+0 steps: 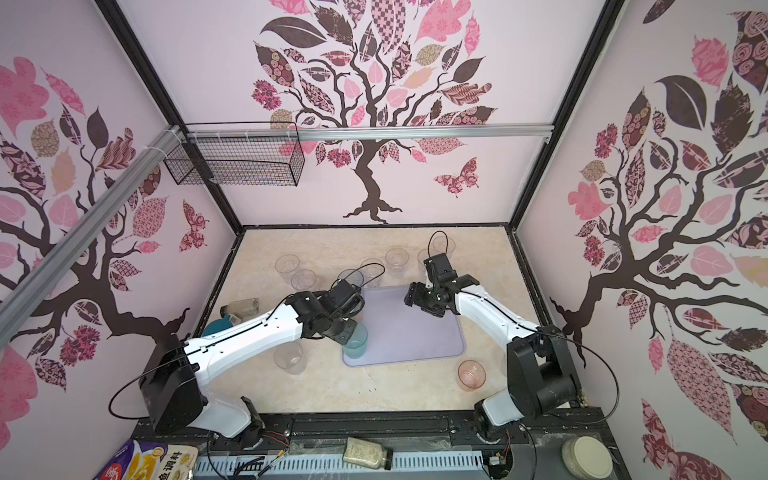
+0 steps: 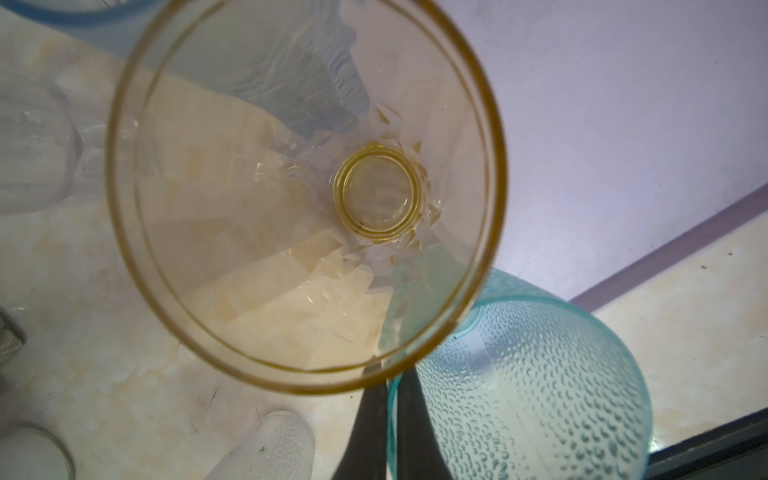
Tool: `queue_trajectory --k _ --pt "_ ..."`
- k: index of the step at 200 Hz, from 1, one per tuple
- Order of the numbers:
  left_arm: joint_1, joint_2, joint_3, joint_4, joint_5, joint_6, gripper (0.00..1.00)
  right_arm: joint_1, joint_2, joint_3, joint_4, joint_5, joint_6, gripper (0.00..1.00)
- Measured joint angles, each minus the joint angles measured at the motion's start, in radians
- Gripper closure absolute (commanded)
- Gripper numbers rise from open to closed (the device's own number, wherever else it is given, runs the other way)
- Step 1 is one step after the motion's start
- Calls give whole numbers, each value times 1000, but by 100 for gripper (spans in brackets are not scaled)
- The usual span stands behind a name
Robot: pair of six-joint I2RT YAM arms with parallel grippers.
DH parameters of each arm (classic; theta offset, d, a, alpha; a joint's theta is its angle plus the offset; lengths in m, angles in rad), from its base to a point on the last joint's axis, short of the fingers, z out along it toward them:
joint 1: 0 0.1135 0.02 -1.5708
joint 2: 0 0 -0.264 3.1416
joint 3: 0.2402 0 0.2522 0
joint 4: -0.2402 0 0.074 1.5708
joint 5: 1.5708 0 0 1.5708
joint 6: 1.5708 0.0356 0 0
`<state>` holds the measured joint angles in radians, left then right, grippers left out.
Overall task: Place the glasses into the tray
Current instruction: 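Carry the teal glass over the tray and lower it beside the yellow glass, then open the left gripper and raise it off the teal glass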
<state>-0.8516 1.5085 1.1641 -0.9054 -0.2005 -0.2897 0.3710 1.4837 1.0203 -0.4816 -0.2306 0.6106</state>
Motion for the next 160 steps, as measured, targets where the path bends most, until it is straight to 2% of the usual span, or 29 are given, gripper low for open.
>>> queue_trajectory --k 87,126,160 --pt "26 -11 0 -3 11 4 78 1 0 -5 13 7 3 24" --pt "36 -92 5 -13 43 12 72 1 0 -16 20 37 2 24" --pt "80 -156 54 -29 72 52 63 1 0 6 -1 91 -21 23"
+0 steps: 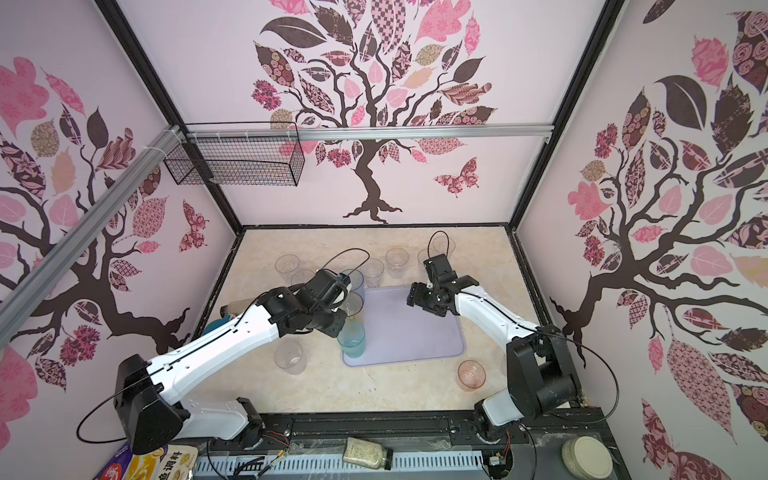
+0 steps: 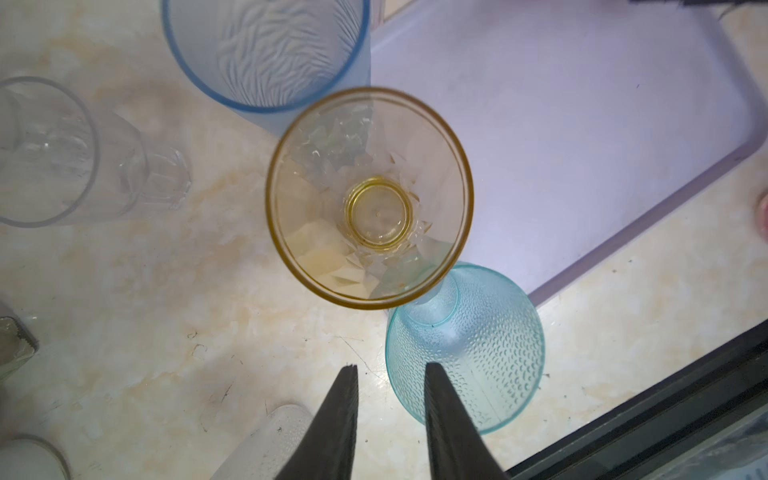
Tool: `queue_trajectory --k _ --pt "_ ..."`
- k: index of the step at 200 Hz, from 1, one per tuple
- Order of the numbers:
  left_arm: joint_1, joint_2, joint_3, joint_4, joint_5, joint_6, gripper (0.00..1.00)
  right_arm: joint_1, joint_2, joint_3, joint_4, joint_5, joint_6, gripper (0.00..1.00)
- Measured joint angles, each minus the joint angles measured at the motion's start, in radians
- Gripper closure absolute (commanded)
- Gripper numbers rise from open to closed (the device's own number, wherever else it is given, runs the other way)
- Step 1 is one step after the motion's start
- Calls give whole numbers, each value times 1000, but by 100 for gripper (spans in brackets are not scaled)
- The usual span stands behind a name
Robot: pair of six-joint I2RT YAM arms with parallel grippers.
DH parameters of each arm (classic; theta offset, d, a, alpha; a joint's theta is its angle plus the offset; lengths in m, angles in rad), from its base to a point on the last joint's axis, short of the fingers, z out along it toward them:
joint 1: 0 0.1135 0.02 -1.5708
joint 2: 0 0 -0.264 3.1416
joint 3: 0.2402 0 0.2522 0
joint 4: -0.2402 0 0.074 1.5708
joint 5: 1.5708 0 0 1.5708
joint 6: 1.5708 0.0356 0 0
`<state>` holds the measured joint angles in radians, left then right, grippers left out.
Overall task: Place the glasses into the tray
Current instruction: 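Open the left gripper and raise it off the teal glass, then move the right gripper over a clear glass beyond the tray while left gripper withdraws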
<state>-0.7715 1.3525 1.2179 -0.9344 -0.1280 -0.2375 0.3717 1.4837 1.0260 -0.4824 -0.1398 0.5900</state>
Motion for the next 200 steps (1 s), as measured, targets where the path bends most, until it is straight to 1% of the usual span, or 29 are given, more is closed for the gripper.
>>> queue_trajectory --k 22,37,52,86,105,117,124,144,180,200 --pt "68 -25 50 4 -11 35 57 0 3 50 -16 43 -24 23" --pt "136 -39 70 28 -23 57 51 0 12 97 -23 62 -37 23" --pt "225 -49 71 61 -32 65 47 0 26 137 -23 69 -42 23" --pt "428 -52 56 180 -56 10 40 0 61 183 -31 77 -48 22" --pt "499 -54 14 251 -77 -52 38 0 98 220 -39 81 -49 21" --pt "523 -50 -14 285 -77 -98 37 0 121 243 -40 84 -49 21" --pt "531 -48 -34 306 -77 -122 34 0 133 256 -42 84 -48 21" --pt "536 -40 -82 354 -76 -176 31 -5 163 307 -52 84 -44 21" --pt "536 -22 -126 422 -77 -204 26 -51 198 385 -48 100 -13 21" --pt "532 -22 -153 467 -78 -203 26 -95 209 400 -31 138 11 28"
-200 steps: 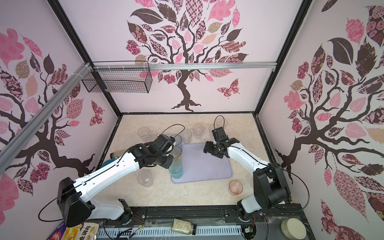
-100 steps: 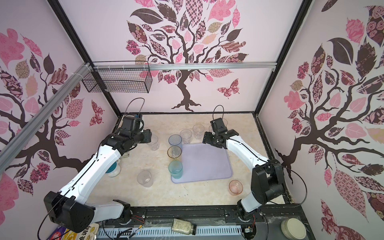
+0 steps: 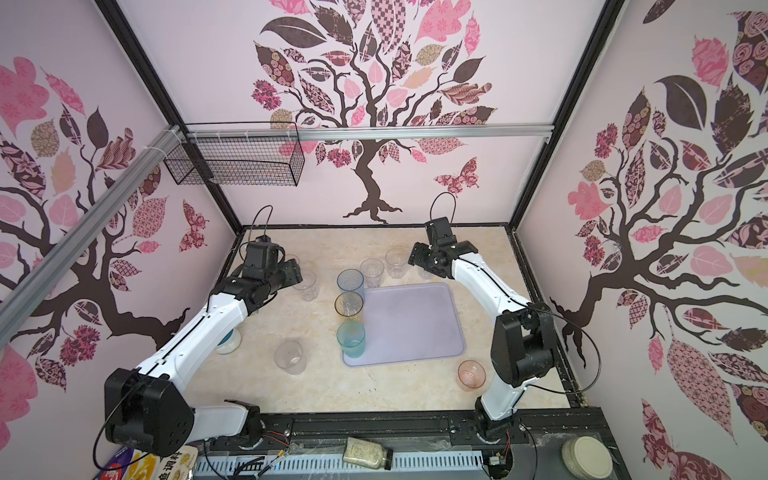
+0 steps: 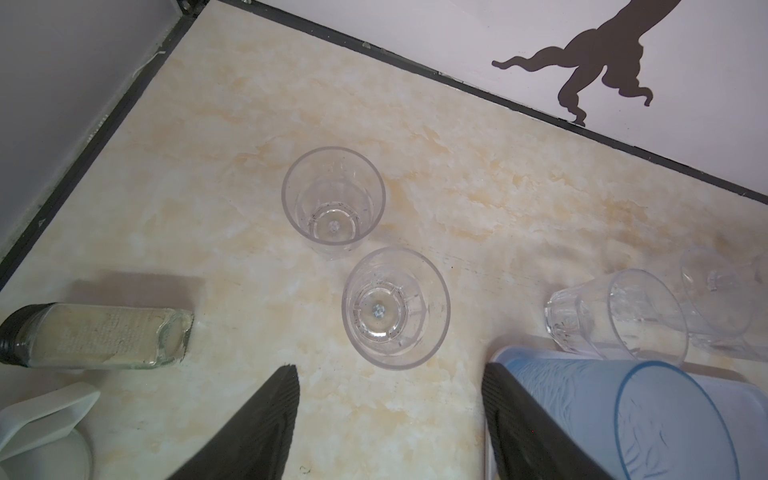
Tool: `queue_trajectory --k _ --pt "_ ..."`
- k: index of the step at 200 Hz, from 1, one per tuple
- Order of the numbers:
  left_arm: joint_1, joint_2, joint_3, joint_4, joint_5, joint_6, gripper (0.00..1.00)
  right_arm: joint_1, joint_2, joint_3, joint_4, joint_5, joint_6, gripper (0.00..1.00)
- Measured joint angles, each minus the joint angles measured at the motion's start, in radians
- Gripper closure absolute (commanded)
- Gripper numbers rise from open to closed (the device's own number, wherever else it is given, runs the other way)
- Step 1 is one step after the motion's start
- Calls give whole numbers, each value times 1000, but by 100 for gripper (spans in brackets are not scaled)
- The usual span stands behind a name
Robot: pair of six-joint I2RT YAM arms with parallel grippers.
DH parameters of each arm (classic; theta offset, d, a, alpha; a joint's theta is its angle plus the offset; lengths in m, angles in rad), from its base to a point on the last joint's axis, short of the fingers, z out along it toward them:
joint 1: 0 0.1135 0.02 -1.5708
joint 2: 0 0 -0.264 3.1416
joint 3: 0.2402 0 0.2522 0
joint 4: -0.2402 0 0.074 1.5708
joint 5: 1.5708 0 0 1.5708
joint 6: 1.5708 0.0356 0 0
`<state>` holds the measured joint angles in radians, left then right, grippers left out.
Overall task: Place the glasses into the tray
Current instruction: 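Move the right gripper over a clear glass beyond the tray while left gripper withdraws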
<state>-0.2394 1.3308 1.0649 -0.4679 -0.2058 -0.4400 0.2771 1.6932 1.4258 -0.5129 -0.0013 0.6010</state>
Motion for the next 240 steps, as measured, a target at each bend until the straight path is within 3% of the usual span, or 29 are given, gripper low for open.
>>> queue_trajectory --k 23,69,165,240 --pt "-20 5 -22 34 1 19 26 -53 38 14 19 32 21 34" --pt "-62 21 -34 85 24 53 26 -128 177 67 31 66 23 32" --pt "-69 58 -73 135 42 85 27 -135 283 113 49 32 8 42" --pt "-69 59 -80 153 53 101 28 -135 320 141 54 29 4 66"
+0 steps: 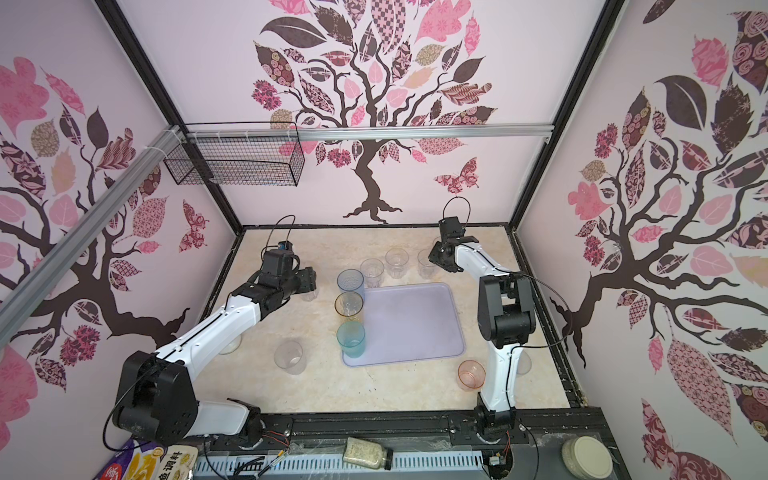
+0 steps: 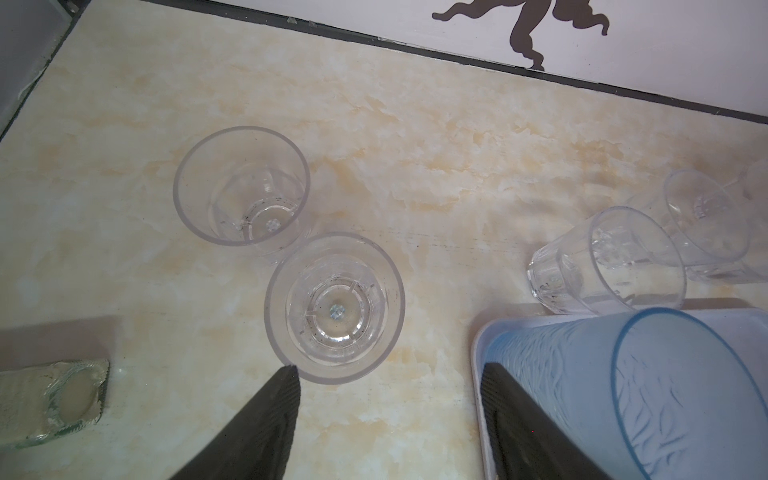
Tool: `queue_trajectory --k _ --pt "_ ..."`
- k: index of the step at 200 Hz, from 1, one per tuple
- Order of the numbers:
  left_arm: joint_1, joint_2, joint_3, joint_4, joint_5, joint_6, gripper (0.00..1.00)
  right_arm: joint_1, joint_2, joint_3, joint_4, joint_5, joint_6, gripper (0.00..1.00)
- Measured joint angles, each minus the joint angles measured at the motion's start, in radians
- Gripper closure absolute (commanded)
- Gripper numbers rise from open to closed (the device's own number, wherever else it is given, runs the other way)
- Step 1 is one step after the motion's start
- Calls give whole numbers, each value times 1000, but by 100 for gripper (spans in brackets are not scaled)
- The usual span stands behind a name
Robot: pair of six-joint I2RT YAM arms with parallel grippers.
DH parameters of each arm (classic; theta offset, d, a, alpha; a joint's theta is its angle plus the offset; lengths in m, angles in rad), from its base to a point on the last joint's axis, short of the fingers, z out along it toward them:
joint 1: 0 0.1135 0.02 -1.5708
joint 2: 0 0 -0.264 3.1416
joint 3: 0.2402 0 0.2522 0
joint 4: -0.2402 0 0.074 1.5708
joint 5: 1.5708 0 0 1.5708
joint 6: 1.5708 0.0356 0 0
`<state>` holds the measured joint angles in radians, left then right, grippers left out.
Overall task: Place the glasses into the tray
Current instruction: 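Move the right gripper over a clear glass beyond the tray while left gripper withdraws, then grasp the clear glass rim with the right gripper and lift it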
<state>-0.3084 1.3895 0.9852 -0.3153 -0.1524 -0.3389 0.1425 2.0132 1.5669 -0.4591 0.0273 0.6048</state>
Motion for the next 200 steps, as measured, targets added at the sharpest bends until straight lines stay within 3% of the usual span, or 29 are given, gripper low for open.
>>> queue_trajectory --k 100,147,200 --pt "-5 0 -17 16 0 4 28 9 39 37 -51 56 -60 99" --pt "-6 0 -17 18 1 3 29 15 5 33 -95 86 -89 100" --pt "-13 0 -17 17 0 3 28 56 -158 29 -168 90 -113 100"
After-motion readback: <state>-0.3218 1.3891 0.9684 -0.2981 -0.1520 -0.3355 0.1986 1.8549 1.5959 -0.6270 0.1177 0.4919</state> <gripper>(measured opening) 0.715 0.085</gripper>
